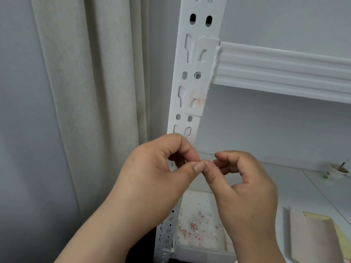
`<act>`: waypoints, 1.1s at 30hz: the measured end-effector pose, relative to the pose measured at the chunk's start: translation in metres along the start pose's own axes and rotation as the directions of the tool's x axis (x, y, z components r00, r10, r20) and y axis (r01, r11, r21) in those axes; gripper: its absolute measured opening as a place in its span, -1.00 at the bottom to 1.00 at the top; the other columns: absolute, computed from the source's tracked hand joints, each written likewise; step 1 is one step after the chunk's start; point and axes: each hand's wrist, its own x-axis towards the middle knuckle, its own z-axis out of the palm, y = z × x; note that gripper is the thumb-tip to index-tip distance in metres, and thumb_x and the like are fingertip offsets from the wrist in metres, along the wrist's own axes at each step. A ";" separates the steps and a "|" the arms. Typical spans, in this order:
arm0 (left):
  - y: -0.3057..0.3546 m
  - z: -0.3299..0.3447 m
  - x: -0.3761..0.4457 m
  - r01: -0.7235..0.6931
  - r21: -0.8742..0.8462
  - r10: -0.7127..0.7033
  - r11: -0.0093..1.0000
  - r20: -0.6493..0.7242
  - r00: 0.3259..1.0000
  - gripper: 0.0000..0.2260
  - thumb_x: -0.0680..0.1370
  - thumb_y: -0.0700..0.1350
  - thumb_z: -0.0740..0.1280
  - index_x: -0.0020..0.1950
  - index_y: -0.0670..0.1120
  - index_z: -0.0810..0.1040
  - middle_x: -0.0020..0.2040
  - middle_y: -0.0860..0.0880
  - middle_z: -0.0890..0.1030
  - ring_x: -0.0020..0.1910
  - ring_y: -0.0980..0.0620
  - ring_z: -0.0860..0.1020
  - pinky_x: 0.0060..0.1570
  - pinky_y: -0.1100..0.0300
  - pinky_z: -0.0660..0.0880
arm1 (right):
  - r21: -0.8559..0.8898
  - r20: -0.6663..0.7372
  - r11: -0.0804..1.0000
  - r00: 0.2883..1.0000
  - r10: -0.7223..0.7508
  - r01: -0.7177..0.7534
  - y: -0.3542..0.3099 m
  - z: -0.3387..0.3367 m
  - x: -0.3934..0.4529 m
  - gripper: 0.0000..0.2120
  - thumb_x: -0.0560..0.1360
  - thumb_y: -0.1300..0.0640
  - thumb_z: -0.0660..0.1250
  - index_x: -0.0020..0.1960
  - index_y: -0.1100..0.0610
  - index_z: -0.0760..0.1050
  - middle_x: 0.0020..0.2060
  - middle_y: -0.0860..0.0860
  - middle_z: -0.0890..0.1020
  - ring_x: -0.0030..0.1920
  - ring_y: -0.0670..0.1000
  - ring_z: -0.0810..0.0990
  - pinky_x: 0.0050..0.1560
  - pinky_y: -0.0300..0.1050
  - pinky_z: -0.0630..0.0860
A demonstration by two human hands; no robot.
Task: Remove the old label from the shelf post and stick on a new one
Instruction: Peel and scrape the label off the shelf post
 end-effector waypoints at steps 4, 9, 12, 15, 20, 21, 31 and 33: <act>0.007 -0.005 0.001 -0.078 0.274 0.058 0.959 0.080 0.995 -0.87 0.41 0.15 0.31 -0.14 0.13 0.51 -0.14 0.20 0.59 -0.24 0.23 0.53 -0.23 0.34 0.45 | -0.055 0.057 0.998 0.998 -0.021 0.024 0.005 -0.003 0.002 -0.65 0.27 -0.39 0.29 -0.16 -0.14 0.51 -0.26 -0.25 0.59 -0.18 -0.18 0.57 -0.19 -0.16 0.50; 0.002 -0.010 0.004 -0.130 0.398 0.062 0.908 0.178 0.982 -0.82 0.42 0.20 0.23 -0.17 0.12 0.45 -0.10 0.28 0.52 -0.18 0.24 0.49 -0.25 0.37 0.39 | -0.066 0.172 0.997 0.984 0.048 -0.037 0.007 -0.006 0.005 -0.59 0.22 -0.43 0.29 -0.19 -0.13 0.53 -0.30 -0.23 0.60 -0.17 -0.17 0.58 -0.23 -0.32 0.46; -0.010 -0.009 0.007 -0.037 0.220 -0.019 0.975 0.249 0.968 -0.81 0.44 0.17 0.30 -0.22 0.07 0.48 -0.35 0.15 0.51 -0.38 0.20 0.42 -0.34 0.37 0.35 | 0.033 0.261 0.987 0.955 0.141 -0.155 0.005 -0.008 0.006 -0.56 0.18 -0.43 0.37 -0.18 -0.11 0.57 -0.25 -0.23 0.62 -0.18 -0.22 0.58 -0.24 -0.44 0.44; -0.022 -0.006 0.008 0.178 -0.176 -0.104 0.968 0.365 0.925 -0.82 0.40 0.11 0.39 -0.26 0.04 0.52 -0.33 0.03 0.49 -0.25 0.03 0.41 -0.16 0.09 0.37 | 0.179 0.389 0.932 0.893 0.227 -0.315 0.002 -0.005 0.005 -0.57 0.10 -0.32 0.39 -0.21 -0.04 0.62 -0.31 -0.14 0.66 -0.31 -0.20 0.58 -0.30 -0.44 0.44; -0.030 0.003 0.005 0.327 -0.539 -0.118 0.776 0.386 0.915 -0.87 0.43 -0.10 0.43 -0.33 0.02 0.58 -0.38 0.08 0.54 -0.36 0.16 0.49 -0.18 0.28 0.49 | 0.328 0.474 0.828 0.838 0.272 -0.455 0.001 -0.001 0.001 -0.74 0.21 -0.14 0.44 -0.28 0.04 0.64 -0.39 -0.03 0.66 -0.35 -0.10 0.61 -0.31 -0.38 0.48; -0.031 0.005 0.005 0.346 -0.570 -0.142 0.745 0.371 0.918 -0.87 0.42 -0.11 0.43 -0.33 0.00 0.58 -0.38 0.05 0.51 -0.37 0.14 0.47 -0.18 0.27 0.50 | 0.345 0.468 0.813 0.837 0.283 -0.468 0.001 -0.001 0.001 -0.75 0.23 -0.13 0.43 -0.28 0.05 0.64 -0.38 -0.01 0.66 -0.34 -0.08 0.61 -0.29 -0.35 0.49; -0.030 0.012 0.007 0.297 -0.523 -0.178 0.799 0.267 0.947 -0.81 0.46 -0.03 0.33 -0.33 -0.03 0.61 -0.37 0.04 0.58 -0.35 0.11 0.46 -0.15 0.16 0.44 | 0.447 0.433 0.785 0.872 0.231 -0.430 -0.001 0.000 -0.002 -0.85 0.36 0.00 0.38 -0.21 0.08 0.63 -0.29 0.05 0.68 -0.31 -0.05 0.60 -0.20 -0.19 0.54; -0.032 0.014 0.007 0.293 -0.521 -0.189 0.802 0.244 0.951 -0.80 0.47 -0.01 0.33 -0.28 -0.09 0.62 -0.37 0.03 0.56 -0.35 0.10 0.45 -0.17 0.17 0.44 | 0.500 0.420 0.761 0.884 0.204 -0.413 -0.003 0.000 -0.003 -0.88 0.36 0.06 0.40 -0.18 0.09 0.64 -0.30 0.06 0.68 -0.32 -0.06 0.60 -0.21 -0.22 0.54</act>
